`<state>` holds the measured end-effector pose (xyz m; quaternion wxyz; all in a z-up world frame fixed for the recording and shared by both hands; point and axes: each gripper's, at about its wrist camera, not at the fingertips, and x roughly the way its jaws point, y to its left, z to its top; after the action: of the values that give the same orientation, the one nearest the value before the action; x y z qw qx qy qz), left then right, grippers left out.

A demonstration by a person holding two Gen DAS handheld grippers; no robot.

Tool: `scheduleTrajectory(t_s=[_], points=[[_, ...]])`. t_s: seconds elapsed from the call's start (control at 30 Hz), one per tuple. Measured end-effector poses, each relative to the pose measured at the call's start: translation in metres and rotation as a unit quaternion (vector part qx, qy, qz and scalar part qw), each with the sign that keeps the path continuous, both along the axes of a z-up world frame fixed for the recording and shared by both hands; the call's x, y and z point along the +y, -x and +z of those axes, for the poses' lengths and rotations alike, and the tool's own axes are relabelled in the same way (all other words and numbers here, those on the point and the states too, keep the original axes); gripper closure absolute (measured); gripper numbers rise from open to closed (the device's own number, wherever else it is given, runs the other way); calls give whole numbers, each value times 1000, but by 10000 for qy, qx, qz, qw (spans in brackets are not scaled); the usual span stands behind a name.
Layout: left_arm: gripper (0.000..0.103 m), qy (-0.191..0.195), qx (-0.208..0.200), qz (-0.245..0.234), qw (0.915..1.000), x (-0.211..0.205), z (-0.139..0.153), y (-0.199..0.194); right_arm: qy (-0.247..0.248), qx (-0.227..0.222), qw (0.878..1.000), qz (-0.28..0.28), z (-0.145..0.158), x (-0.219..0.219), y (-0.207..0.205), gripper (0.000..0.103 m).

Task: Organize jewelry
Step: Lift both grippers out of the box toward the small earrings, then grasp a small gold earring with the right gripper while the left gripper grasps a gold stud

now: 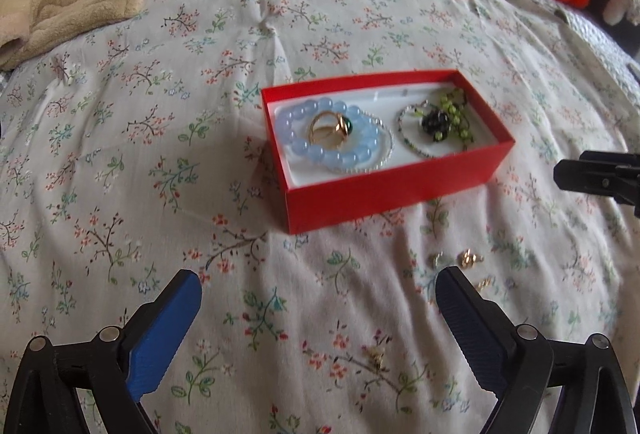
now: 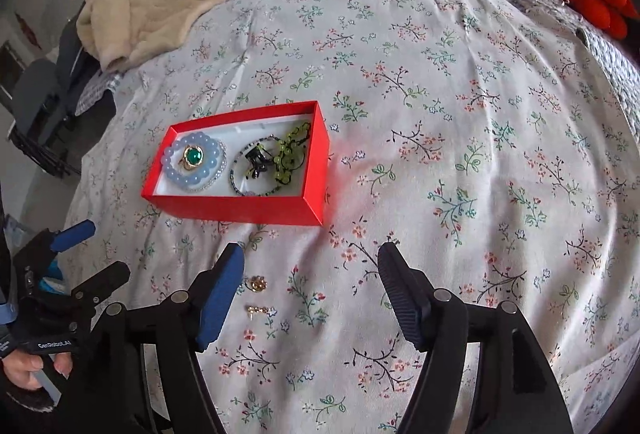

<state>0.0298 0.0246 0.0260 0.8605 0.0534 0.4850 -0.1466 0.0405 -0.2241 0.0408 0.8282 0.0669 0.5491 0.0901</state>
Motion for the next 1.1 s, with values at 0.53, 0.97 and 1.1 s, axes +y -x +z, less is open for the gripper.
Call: scheduleTrajectory(t_s=[0.53, 0.97, 1.1], points=[[5, -207, 236, -823, 9961, 0, -46, 47, 1192, 140, 9861, 1151, -60, 30, 61, 28], [13, 132, 163, -1207, 9925, -10, -51, 46, 1220, -20, 9855, 1180, -85, 26, 70, 0], [24, 200, 88, -1301, 9913, -18, -47, 35, 1201, -82, 9848, 1253, -89, 28, 67, 0]])
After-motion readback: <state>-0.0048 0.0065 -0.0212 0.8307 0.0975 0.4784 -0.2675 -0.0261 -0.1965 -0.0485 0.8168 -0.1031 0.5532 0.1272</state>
